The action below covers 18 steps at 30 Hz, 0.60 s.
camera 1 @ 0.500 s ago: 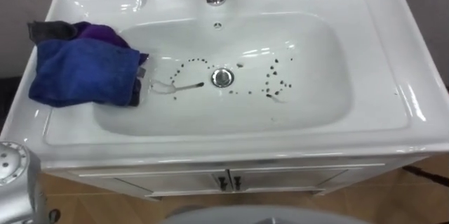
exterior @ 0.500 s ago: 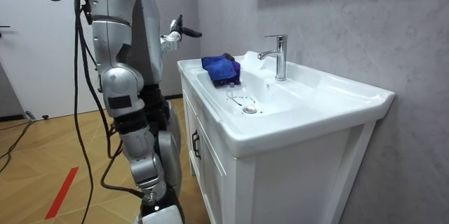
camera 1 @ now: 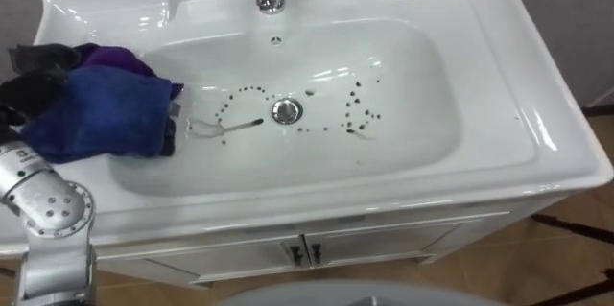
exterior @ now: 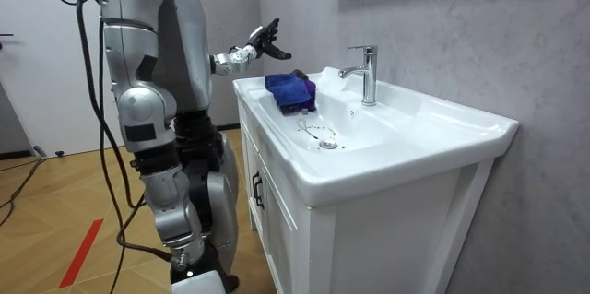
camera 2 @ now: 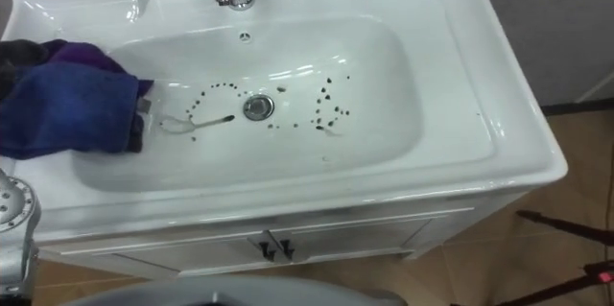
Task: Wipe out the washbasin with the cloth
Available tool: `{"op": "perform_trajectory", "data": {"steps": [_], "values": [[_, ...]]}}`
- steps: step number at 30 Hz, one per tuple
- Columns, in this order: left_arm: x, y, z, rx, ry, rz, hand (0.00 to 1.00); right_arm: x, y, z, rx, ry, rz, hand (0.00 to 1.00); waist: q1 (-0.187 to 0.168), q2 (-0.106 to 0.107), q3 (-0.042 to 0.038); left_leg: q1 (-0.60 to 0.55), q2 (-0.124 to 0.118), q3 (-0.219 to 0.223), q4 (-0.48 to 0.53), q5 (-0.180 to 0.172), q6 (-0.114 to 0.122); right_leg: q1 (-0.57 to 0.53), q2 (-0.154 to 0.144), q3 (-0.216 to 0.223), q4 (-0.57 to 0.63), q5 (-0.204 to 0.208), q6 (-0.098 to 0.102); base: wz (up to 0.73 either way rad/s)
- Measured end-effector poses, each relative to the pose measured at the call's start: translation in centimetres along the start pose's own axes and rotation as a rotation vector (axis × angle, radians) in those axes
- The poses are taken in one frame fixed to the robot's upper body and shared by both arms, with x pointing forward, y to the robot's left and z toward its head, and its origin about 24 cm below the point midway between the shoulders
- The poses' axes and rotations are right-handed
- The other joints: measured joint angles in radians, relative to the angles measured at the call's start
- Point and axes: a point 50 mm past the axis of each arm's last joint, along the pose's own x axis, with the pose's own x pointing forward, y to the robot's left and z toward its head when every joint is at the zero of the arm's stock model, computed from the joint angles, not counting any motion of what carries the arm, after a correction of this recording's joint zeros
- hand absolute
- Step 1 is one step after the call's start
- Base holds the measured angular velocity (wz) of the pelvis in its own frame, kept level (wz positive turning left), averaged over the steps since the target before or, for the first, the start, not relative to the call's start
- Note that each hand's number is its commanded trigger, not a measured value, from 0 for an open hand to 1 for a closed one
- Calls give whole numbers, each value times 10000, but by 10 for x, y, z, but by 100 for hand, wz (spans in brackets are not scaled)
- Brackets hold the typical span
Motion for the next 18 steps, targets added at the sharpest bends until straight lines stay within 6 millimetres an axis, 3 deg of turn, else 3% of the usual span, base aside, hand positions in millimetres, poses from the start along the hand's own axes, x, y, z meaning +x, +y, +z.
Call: {"op": "perform_trajectory", "data": {"steps": [15,18], "values": [[-27,-31,-11,599,534,-1913,0,0,2,0,1,144,281,0,-277,-70,-30,175,14,227,-22,2,2,-12,7,226,-6,2,0,-5],[-34,-37,-18,965,750,-2336,0,0,2,0,3,175,284,0,-266,-76,-101,183,12,241,-46,2,2,-14,5,219,-2,3,1,0]]}}
